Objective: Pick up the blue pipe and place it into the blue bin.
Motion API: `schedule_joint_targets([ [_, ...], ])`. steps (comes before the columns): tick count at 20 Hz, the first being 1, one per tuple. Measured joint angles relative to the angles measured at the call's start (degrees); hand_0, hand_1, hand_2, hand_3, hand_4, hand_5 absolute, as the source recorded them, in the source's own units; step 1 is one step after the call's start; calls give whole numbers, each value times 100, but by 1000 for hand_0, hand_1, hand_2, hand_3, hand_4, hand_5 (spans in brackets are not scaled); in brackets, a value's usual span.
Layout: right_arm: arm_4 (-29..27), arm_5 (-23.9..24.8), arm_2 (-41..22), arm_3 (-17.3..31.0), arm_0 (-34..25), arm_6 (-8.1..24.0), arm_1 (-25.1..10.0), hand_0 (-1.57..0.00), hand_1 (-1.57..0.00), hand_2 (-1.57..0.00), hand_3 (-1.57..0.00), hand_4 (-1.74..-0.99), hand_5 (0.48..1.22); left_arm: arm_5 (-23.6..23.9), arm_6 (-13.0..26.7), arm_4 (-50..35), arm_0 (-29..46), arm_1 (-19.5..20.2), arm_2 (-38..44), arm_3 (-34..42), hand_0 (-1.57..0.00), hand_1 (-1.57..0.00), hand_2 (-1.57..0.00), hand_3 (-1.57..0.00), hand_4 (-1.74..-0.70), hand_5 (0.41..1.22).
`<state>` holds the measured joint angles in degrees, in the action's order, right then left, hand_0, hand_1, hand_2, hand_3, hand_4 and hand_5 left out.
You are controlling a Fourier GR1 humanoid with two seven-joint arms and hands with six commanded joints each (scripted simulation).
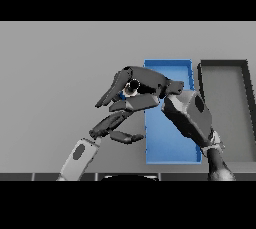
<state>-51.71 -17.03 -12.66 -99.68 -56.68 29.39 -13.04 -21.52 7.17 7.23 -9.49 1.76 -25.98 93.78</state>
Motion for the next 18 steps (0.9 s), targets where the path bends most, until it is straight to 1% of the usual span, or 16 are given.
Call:
schedule_joint_targets([
  [1, 5, 183, 206, 136, -153, -43, -160, -1571, -1571, -1571, -1571, -1496, 1221, -36, -49, -24, 33, 49, 0, 62, -1, -1, 0, 0, -916, 486],
  [2, 144, 276, 338, 372, -308, -144, -231, -1571, -1571, -1571, -1571, -1496, 1221, -54, -28, -22, 25, 78, 8, 63, 0, 0, 0, 0, -912, 486],
  [4, 478, 603, 586, 810, -589, -204, -419, -1571, -1571, -1571, -1571, -1497, 1221, -26, -51, 31, 14, 69, -20, 93, 0, 0, 0, 0, -899, 487],
  [5, 541, 574, 685, 983, -559, -205, -535, -1571, -1571, -1571, -1571, -1498, 1221, -40, -54, 24, 40, 122, 8, 95, 0, 0, 0, 0, -891, 486],
  [6, 721, 521, 757, 1294, -668, -214, -625, -1571, -1571, -1571, -1571, -1498, 1221, -10, 8, 46, 29, 114, 27, 56, 0, 0, 1, 1, -890, 485],
  [7, 789, 518, 840, 1446, -626, -196, -723, -1571, -1571, -1571, -1571, -1498, 1221, -29, 20, -9, -9, 121, 68, 71, 1, 1, 1, 1, -889, 484],
  [9, 1017, 468, 970, 1927, -451, -192, -833, -1571, -1571, -1571, -1571, -1498, 1221, -77, -6, -49, 37, 141, 49, 127, 1, 1, 1, 1, -886, 482],
  [10, 1083, 451, 1019, 2089, -330, -230, -827, -1571, -1571, -1571, -1571, -1498, 1221, -68, -36, -38, 35, 174, 71, 138, 1, 1, 1, 1, -883, 481],
  [12, 1285, 451, 1130, 2404, -44, -173, -950, -1571, -1571, -1571, -1571, -1499, 1221, -55, 1, -25, 35, 157, 49, 181, 1, 1, 1, 1, -878, 482],
  [13, 1447, 415, 1141, 2601, 187, -217, -977, -1571, -1571, -1571, -1571, -1499, 1221, -32, -10, 4, 42, 149, 53, 139, 1, 1, 1, 1, -878, 482],
  [14, 1551, 492, 1130, 2645, 318, -190, -938, -1571, -1571, -1571, -1571, -1499, 1221, -45, -6, 8, 58, 156, 35, 154, 1, 1, 1, 1, -877, 483],
  [15, 1654, 573, 1137, 2770, 471, -92, -935, -1571, -1571, -1571, -1571, -1499, 1221, -17, 4, 30, 32, 155, 54, 145, 1, 1, 1, 1, -873, 483],
  [17, 1845, 741, 1082, 2670, 923, 62, -942, -1571, -1571, -1571, -1571, -1499, 1221, -30, -105, 51, 69, 222, 77, 105, 1, 1, 1, 1, -868, 481],
  [18, 1942, 835, 1045, 2657, 1059, 181, -922, -1571, -1571, -1571, -1571, -1499, 1221, -48, -106, 42, 64, 175, 33, 112, 1, 1, 1, 1, -868, 481],
])
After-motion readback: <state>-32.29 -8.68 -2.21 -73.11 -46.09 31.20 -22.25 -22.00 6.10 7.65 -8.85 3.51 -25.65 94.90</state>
